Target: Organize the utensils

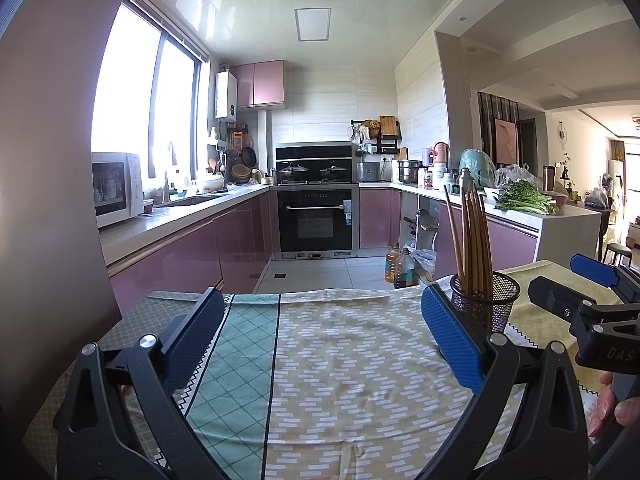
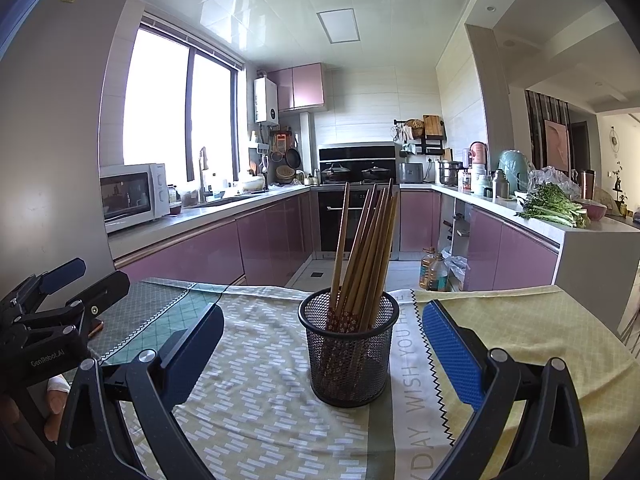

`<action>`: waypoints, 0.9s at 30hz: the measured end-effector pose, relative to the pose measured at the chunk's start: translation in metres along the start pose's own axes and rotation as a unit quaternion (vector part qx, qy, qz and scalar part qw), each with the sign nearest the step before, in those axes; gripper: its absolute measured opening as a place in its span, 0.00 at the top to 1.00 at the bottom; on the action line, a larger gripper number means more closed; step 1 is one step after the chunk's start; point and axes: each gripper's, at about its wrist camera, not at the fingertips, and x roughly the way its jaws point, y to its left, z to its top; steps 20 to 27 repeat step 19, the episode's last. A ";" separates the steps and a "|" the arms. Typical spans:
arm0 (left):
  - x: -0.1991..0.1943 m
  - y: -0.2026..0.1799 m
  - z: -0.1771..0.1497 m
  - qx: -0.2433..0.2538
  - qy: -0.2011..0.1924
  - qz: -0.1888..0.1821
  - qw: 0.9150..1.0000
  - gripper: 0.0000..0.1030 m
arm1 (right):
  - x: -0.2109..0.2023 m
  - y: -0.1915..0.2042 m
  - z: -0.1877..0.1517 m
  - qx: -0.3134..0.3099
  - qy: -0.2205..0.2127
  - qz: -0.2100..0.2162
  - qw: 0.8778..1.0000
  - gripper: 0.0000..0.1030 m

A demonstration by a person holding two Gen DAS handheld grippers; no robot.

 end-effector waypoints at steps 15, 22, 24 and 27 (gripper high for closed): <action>0.010 0.004 -0.004 0.004 0.021 0.010 1.000 0.06 | 0.005 -0.017 -0.003 0.001 0.019 -0.015 1.000 0.07; 0.031 0.016 -0.011 0.003 0.075 0.008 0.997 0.06 | 0.027 -0.062 -0.011 0.011 0.095 -0.062 0.993 0.06; 0.031 0.016 -0.011 0.003 0.075 0.008 0.997 0.06 | 0.027 -0.062 -0.011 0.011 0.095 -0.062 0.993 0.06; 0.031 0.016 -0.011 0.003 0.075 0.008 0.997 0.06 | 0.027 -0.062 -0.011 0.011 0.095 -0.062 0.993 0.06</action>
